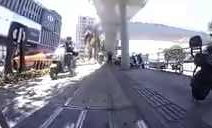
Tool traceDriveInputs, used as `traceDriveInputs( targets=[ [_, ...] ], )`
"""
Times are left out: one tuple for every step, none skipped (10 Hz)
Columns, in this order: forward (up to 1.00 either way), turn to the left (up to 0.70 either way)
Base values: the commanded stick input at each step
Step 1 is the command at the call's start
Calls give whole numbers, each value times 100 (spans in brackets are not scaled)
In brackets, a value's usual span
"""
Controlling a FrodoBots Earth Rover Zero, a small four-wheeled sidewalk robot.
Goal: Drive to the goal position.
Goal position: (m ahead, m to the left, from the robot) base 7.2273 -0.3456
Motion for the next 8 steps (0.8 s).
traceDriveInputs(
  targets=[
    [70,0],
    [70,0],
    [70,0],
    [70,0],
    [70,0],
    [70,0],
    [70,0],
    [70,0]
  ],
)
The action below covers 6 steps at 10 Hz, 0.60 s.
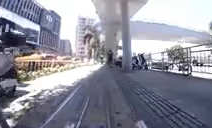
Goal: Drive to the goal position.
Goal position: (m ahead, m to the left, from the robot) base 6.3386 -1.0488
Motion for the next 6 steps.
traceDriveInputs(
  targets=[
    [70,0],
    [70,0],
    [70,0],
    [70,0],
    [70,0],
    [70,0]
  ],
)
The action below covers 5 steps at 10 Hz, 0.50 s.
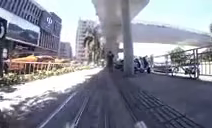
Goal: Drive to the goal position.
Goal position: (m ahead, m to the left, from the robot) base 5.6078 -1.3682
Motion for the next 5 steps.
traceDriveInputs(
  targets=[
    [70,0],
    [70,0],
    [70,0],
    [70,0],
    [70,0]
  ],
)
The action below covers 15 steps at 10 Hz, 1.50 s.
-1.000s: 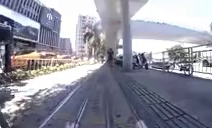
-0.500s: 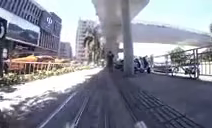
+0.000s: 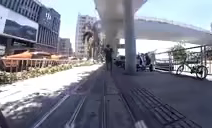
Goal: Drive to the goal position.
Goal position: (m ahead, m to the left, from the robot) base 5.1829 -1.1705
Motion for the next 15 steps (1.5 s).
traceDriveInputs(
  targets=[
    [70,0],
    [70,0],
    [70,0],
    [70,0],
    [70,13],
    [70,14],
    [70,14],
    [70,5],
    [70,0],
    [70,0],
    [70,0],
    [59,0],
    [45,0],
    [22,0],
    [0,0]
  ],
)
